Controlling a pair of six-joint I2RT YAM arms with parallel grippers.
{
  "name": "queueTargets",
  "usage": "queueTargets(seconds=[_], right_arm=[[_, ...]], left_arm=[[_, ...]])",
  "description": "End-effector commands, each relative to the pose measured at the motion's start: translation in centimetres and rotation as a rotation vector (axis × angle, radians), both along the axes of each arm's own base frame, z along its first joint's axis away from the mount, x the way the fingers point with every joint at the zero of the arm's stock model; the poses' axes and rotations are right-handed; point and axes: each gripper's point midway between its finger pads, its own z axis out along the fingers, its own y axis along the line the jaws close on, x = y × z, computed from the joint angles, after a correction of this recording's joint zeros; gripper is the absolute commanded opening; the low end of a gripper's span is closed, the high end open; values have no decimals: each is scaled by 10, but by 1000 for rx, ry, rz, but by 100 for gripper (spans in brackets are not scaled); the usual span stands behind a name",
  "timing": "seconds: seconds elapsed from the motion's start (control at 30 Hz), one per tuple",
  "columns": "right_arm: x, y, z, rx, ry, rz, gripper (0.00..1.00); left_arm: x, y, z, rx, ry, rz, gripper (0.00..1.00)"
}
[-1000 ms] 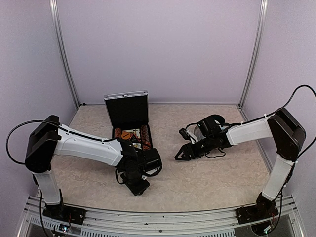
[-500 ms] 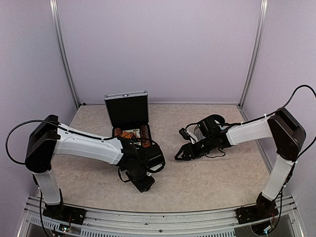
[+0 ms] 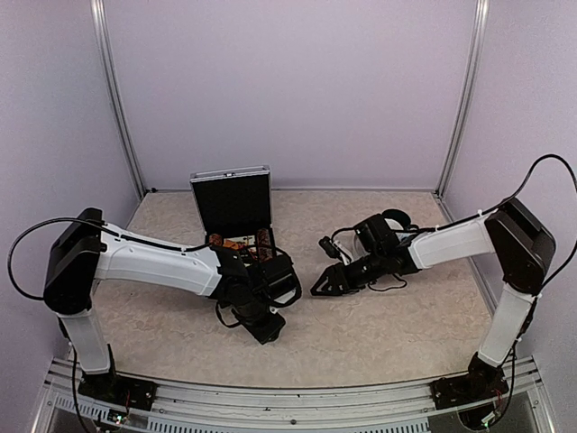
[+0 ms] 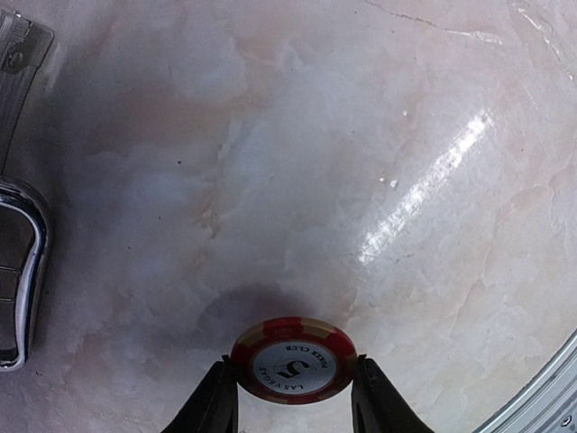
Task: Pack up texas hold em set
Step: Pick up the poker chip from the center of the board, then pass from the left arm to the right
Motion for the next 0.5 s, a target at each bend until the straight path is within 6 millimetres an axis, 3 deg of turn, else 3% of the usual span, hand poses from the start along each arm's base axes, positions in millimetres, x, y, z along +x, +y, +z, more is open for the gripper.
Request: queueTargets(seconds=[0.0, 0.47], right_arm=[[-14, 18, 1, 83, 63, 37, 54], [-48, 56, 1, 241, 215, 127, 49]], left_arm=[[12, -8, 19, -69, -54, 18, 40], [23, -11, 32, -144, -87, 70, 40]])
